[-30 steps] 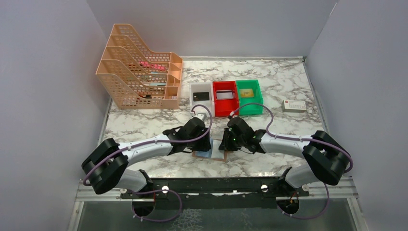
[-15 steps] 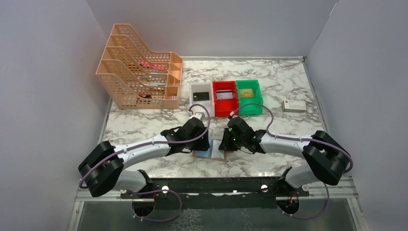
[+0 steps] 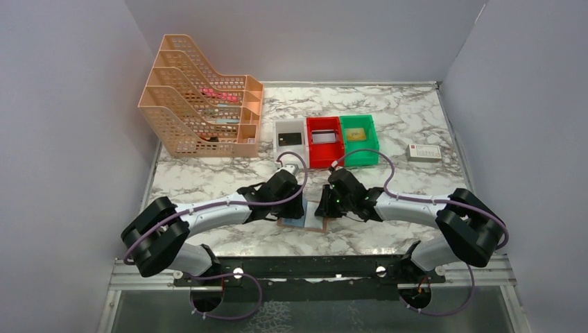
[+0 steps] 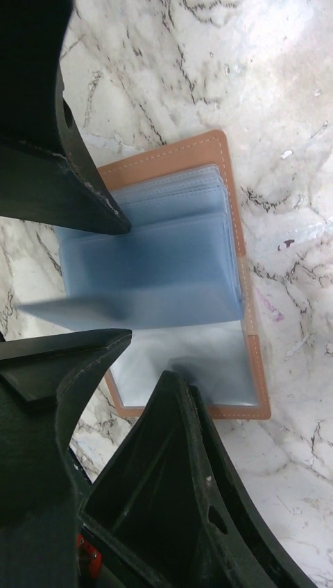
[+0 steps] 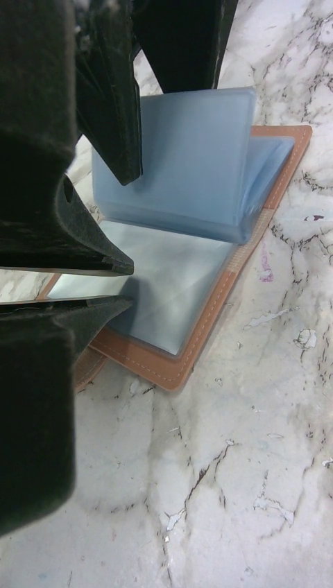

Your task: Take the credit cards out of the card holder

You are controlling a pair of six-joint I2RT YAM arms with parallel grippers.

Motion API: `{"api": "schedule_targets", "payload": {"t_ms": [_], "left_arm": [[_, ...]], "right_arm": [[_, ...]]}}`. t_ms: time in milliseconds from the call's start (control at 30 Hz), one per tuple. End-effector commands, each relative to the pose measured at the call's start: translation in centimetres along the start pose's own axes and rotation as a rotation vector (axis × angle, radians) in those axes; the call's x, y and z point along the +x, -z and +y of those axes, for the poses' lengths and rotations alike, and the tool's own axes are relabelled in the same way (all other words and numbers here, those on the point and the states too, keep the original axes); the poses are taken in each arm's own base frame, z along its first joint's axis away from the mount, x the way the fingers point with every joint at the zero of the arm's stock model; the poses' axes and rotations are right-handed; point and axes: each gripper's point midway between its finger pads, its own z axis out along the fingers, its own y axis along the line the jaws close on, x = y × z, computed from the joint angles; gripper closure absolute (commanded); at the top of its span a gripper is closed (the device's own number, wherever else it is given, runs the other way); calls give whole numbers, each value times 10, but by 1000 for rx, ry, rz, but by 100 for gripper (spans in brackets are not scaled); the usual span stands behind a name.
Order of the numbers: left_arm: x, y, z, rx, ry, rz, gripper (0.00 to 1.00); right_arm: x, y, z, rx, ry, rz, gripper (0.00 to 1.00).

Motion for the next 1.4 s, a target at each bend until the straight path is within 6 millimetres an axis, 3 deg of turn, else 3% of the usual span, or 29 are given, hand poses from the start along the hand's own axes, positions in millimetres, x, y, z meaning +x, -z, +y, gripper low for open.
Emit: {"api": "schedule_targets", "payload": {"t_ms": [0, 400, 567, 833, 1033, 1367], "left_arm": [[11, -7, -8, 55, -2, 44, 45], [-7, 2, -66, 330, -27, 13, 50], [-6, -1, -71, 355, -17, 23, 50], [-2, -6, -78, 397, -9, 46, 50], [5, -1, -90, 484, -13, 80, 49], [7, 20, -52, 298, -49, 60, 44]], "right_arm": [[13, -2, -14, 36, -12, 38, 77], [10, 2, -5, -2, -32, 19, 77], [-1, 13, -4, 8, -57, -36, 74], [-24, 50, -28, 129, -135, -209, 69], [-36, 65, -7, 25, -122, -258, 66], [-36, 40, 33, -116, -45, -148, 71]]}}
